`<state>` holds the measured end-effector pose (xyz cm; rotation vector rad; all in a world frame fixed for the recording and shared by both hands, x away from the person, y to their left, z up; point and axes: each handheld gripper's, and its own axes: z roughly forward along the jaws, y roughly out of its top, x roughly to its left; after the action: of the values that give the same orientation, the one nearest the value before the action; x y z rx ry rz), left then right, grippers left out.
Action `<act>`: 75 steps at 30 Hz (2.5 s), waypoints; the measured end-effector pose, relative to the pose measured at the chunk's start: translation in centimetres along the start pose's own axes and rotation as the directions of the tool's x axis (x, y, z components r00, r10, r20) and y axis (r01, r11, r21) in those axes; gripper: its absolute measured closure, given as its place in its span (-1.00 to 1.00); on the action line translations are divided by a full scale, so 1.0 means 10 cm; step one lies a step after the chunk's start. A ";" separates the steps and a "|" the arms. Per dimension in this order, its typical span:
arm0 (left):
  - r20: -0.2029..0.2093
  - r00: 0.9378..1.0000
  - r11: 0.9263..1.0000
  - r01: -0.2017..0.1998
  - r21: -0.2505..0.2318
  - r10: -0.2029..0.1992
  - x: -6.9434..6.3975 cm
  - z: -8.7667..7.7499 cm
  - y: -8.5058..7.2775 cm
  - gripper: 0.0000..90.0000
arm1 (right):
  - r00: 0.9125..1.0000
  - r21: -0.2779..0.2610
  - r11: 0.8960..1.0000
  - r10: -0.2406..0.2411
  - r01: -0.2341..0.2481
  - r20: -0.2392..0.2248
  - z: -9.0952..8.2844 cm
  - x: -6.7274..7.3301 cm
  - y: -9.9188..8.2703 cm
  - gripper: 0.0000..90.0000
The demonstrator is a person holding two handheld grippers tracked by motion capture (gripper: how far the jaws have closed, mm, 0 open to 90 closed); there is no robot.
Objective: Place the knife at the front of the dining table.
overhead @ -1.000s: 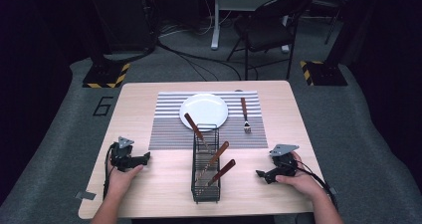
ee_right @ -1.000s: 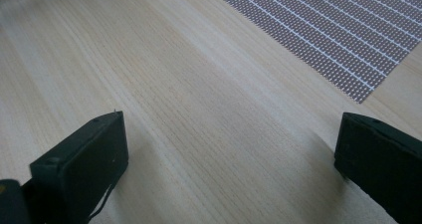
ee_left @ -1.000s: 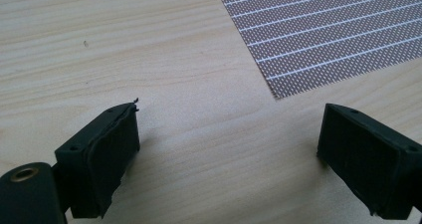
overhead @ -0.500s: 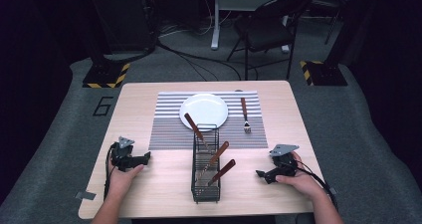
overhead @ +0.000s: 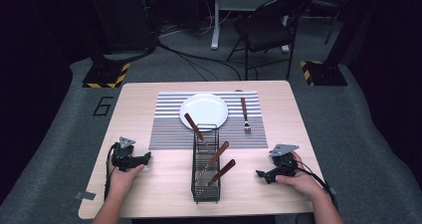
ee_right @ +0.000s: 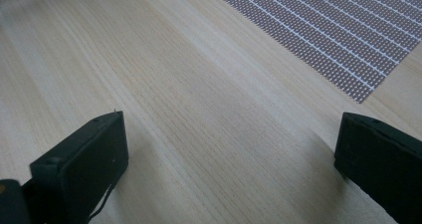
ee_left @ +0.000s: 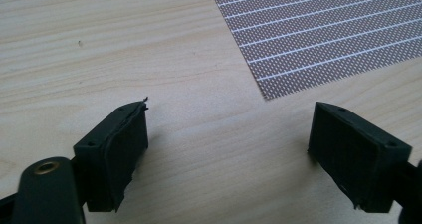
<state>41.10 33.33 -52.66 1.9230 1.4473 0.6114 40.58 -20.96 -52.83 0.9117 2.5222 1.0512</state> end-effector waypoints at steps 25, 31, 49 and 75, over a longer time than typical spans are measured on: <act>0.182 0.983 0.999 -0.006 -0.037 0.012 -0.44 -0.38 0.34 -0.14 | 1.000 0.000 1.000 0.000 0.000 0.000 0.00 0.00 0.00 -1.00; 0.198 0.980 0.999 -0.021 -0.042 0.029 -0.54 -0.42 0.44 -0.14 | 1.000 0.000 1.000 0.000 0.000 0.000 0.00 0.00 0.00 -1.00; 0.283 0.954 0.993 -0.079 -0.085 0.100 -0.87 -0.50 0.91 -0.08 | 1.000 0.001 1.000 -0.006 0.006 -0.001 0.00 0.00 0.00 -1.00; 0.376 0.915 0.986 -0.097 -0.139 0.143 -1.26 -0.47 1.28 -0.04 | 1.000 -0.001 1.000 0.000 0.000 -0.001 0.00 0.00 0.00 -1.00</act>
<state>42.69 19.89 -39.89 1.9171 1.0291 0.3359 40.59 -20.98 -52.83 0.9116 2.5222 1.0533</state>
